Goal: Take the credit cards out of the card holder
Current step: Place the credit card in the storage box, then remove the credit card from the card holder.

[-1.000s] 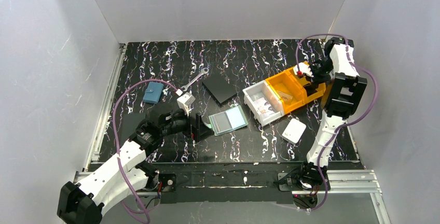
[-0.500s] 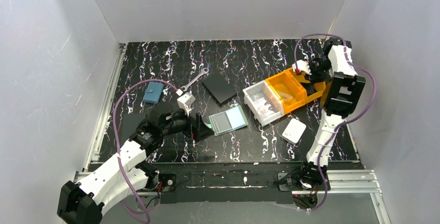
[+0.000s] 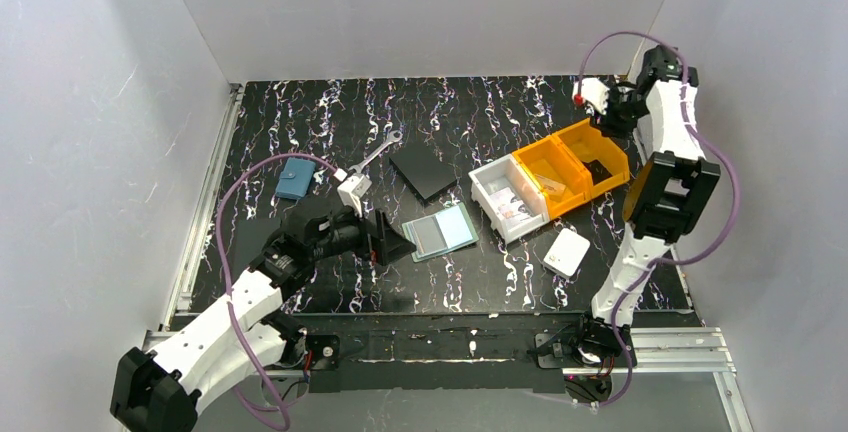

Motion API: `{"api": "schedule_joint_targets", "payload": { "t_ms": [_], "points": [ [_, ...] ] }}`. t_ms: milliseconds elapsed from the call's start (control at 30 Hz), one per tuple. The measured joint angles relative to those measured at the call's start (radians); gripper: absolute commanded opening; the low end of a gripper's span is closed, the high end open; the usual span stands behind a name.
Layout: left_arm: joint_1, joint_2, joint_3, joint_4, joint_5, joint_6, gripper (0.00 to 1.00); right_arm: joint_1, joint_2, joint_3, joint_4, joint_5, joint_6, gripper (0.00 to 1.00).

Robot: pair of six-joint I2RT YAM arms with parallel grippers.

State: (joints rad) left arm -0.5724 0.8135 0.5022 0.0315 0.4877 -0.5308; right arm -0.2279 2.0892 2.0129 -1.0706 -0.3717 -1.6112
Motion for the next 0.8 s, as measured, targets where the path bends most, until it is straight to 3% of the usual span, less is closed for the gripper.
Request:
{"api": "schedule_joint_targets", "payload": {
  "t_ms": [167,300,400,567,800],
  "points": [
    [0.0,0.084,-0.005,0.026,-0.023,-0.169,0.98,0.002,-0.235,-0.146,-0.076,-0.193,0.155,0.67],
    [0.0,0.133,-0.032,0.031,-0.035,-0.284,0.92,0.051,-0.498,-0.437,-0.14,-0.377,0.257,0.68],
    [-0.006,0.148,-0.035,0.03,-0.045,-0.337,0.91,0.191,-0.644,-0.652,-0.118,-0.447,0.364,0.7],
    [-0.049,0.167,-0.032,0.029,-0.091,-0.372,0.9,0.543,-0.819,-0.956,0.079,-0.436,0.591,0.74],
    [-0.088,0.195,-0.031,0.028,-0.152,-0.386,0.89,0.729,-0.815,-1.02,0.277,-0.367,0.747,0.81]
  ]
}}
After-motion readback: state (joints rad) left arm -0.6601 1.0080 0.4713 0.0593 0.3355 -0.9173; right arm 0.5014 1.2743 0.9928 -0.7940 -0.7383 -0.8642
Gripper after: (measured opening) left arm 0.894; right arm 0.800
